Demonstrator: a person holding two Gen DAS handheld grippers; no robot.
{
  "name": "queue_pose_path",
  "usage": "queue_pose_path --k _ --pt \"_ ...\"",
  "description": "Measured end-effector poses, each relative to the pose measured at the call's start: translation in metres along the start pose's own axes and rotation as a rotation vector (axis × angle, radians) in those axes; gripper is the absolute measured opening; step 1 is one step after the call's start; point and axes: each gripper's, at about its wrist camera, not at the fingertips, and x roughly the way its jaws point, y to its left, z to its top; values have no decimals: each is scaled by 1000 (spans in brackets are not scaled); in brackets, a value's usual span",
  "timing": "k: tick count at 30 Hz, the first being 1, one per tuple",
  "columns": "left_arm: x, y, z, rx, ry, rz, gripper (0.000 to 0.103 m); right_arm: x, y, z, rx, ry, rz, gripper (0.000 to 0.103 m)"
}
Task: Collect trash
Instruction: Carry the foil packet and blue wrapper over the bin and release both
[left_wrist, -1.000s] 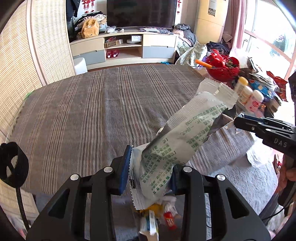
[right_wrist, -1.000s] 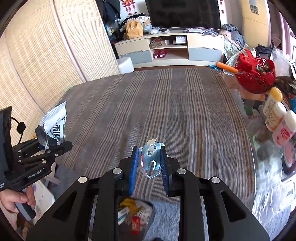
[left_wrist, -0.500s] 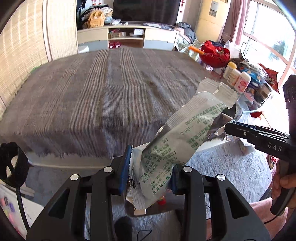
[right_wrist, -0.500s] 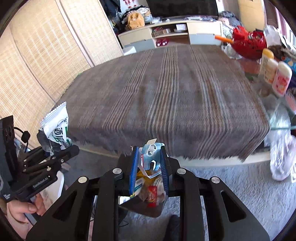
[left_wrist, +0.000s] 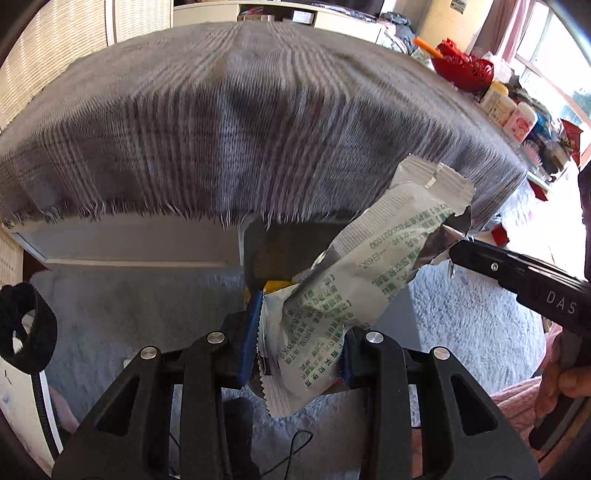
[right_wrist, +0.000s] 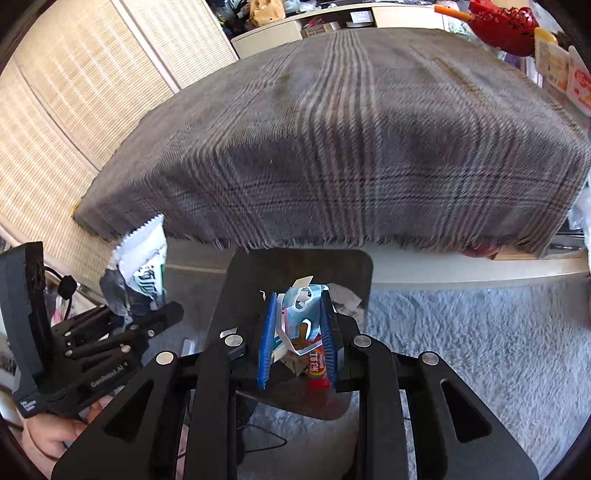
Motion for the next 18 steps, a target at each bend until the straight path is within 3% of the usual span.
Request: queue_pose_path --k 13,18 --pt "37 1 -11 19 85 -2 34 32 2 3 8 62 -3 26" --pt "44 -9 -7 38 86 -7 50 34 -2 7 30 64 -4 29"
